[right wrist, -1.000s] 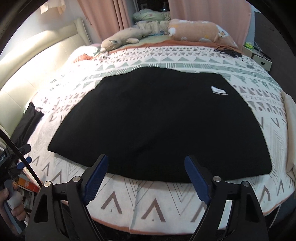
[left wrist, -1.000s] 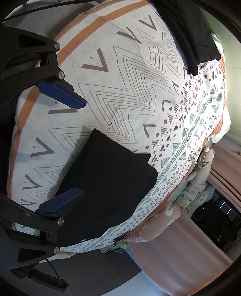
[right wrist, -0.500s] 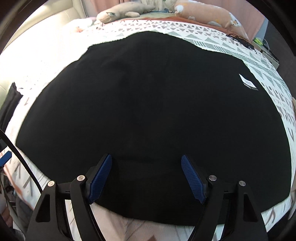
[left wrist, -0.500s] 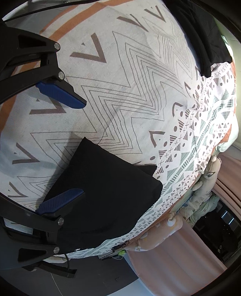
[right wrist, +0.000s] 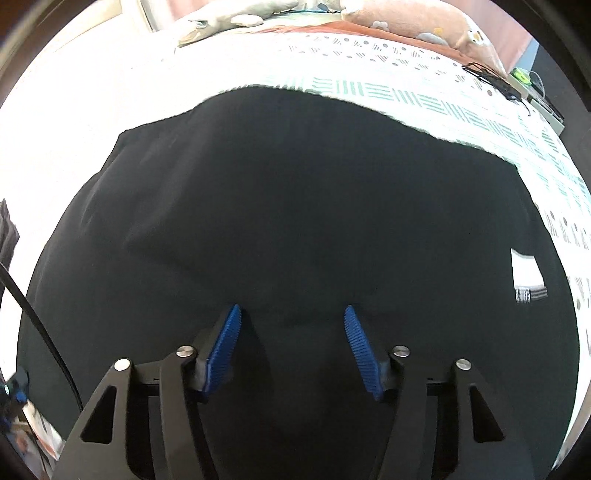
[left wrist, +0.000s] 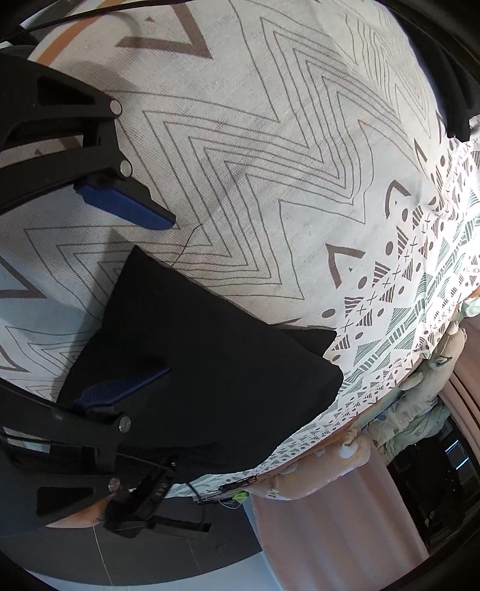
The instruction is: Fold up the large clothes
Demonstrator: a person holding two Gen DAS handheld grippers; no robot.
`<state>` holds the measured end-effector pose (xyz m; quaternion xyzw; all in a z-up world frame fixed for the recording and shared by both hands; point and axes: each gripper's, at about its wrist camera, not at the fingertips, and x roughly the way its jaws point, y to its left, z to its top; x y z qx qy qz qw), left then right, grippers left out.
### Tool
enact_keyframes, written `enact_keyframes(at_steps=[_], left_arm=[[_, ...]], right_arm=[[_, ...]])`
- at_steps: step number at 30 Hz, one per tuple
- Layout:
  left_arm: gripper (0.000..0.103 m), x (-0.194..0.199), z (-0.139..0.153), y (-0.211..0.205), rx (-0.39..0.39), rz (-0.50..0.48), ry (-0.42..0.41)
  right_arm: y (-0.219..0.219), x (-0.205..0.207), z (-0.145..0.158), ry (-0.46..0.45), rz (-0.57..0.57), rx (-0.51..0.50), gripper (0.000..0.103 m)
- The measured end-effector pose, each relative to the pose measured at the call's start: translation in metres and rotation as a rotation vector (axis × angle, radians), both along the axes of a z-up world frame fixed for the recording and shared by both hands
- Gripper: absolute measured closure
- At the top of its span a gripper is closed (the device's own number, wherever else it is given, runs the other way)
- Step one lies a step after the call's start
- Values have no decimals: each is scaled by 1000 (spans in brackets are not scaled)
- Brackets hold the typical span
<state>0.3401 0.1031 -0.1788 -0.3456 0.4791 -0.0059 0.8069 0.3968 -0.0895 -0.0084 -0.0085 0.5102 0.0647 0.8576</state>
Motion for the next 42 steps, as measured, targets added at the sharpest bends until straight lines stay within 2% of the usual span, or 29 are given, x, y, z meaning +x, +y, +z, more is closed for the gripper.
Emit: enact_keyframes(at_steps=[2, 6, 11, 15, 19, 24, 25, 26, 28, 29, 34, 36, 38, 40, 42], left_arm=[[33, 0, -2, 3, -33, 10, 10], [39, -1, -4, 7, -101, 22, 27], [47, 5, -12, 5, -227, 15, 44], [47, 15, -17, 3, -258, 28, 38], [47, 23, -20, 2, -288, 34, 32], [59, 24, -19, -2, -279, 31, 24], [62, 23, -19, -3, -277, 29, 22], [69, 23, -19, -3, -276, 27, 21], [78, 23, -17, -4, -273, 21, 15], [85, 23, -15, -4, -271, 18, 8], [91, 23, -1, -3, -282, 21, -29], [91, 22, 5, -2, -295, 31, -55], [92, 20, 11, -2, -299, 31, -73], [92, 17, 15, 0, -304, 32, -85], [92, 15, 18, 1, -306, 37, -92]], right_arm=[[2, 18, 0, 5, 1, 3, 56], [8, 51, -3, 25, -5, 14, 60], [19, 80, -12, 28, -16, 7, 65], [28, 91, -21, 29, -13, 4, 65], [19, 92, -13, 24, -24, 43, 65], [3, 69, -4, 7, -55, 100, 64], [2, 64, 0, 3, -57, 111, 56], [0, 61, 5, 2, -53, 125, 39], [0, 45, 12, -4, -37, 151, 22], [-4, 36, 15, -12, -34, 156, 22], [-17, -6, 24, -16, 13, 201, 22], [-25, -38, 32, -23, 37, 221, 25], [-30, -50, 32, -12, 55, 238, 51], [-40, -73, 35, 6, 66, 260, 58], [-43, -84, 34, 18, 74, 286, 58]])
